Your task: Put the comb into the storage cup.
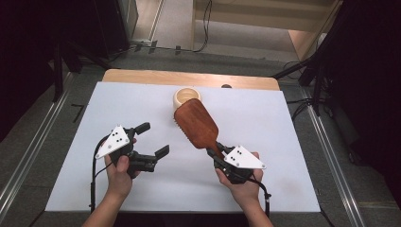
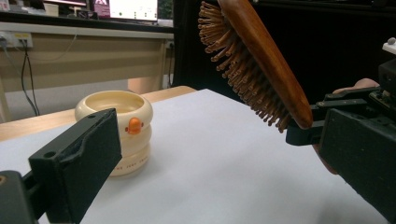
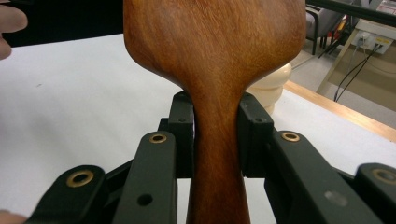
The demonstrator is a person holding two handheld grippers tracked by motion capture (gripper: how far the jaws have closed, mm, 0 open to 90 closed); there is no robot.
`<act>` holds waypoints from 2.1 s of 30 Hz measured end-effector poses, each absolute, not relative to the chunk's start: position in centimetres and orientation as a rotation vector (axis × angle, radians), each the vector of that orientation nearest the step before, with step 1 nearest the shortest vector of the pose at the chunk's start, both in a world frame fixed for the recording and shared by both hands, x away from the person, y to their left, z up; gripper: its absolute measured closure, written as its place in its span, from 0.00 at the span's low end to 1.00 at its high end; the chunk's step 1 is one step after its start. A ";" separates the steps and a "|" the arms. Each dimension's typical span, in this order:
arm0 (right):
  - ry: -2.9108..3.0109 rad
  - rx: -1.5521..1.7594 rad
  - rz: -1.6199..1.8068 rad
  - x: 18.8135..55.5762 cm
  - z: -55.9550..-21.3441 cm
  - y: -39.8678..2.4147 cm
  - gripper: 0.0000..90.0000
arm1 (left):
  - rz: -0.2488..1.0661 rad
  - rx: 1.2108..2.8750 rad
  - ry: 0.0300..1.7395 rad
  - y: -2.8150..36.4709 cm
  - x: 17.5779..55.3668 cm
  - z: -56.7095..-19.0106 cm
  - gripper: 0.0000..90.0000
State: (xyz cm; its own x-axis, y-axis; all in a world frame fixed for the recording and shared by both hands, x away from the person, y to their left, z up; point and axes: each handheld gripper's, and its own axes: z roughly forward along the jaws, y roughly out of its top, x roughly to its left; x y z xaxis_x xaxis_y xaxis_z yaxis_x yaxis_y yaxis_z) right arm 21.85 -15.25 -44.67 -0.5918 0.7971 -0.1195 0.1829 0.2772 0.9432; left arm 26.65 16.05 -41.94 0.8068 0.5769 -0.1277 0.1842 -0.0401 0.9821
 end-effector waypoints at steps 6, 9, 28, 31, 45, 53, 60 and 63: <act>1.953 0.853 1.330 21.6 -44.6 -14.8 0.78 | 0.305 1.586 0.626 15.6 27.0 -41.8 0.00; 1.960 0.847 1.333 21.4 -44.6 -14.5 0.78 | 0.293 1.583 0.626 15.4 27.1 -41.8 0.00; 1.976 0.793 1.355 20.8 -44.8 -13.0 0.77 | 0.247 1.581 0.628 13.6 27.4 -41.5 0.00; 1.978 0.789 1.358 20.7 -44.8 -12.8 0.77 | 0.244 1.575 0.632 13.4 27.4 -41.6 0.00; 1.976 0.769 1.380 20.1 -44.8 -12.0 0.77 | 0.179 1.547 0.652 12.4 27.7 -41.6 0.00; 1.974 0.752 1.390 19.9 -44.8 -11.4 0.77 | 0.169 1.535 0.670 11.8 27.7 -41.5 0.05; 1.980 0.745 1.389 19.6 -44.9 -10.9 0.77 | 0.137 1.522 0.694 11.4 27.7 -41.5 0.16; 1.983 0.752 1.386 19.6 -45.1 -10.7 0.78 | 0.140 1.518 0.703 11.4 27.7 -41.5 0.25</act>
State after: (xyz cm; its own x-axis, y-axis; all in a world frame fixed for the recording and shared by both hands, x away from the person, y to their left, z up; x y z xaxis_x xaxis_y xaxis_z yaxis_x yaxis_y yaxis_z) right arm 19.63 -10.70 -45.08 -0.6605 0.7354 -0.1515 0.1107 0.2950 0.9491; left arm 27.65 11.39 -41.48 0.7980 0.5023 -0.3328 0.3365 0.0867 0.9377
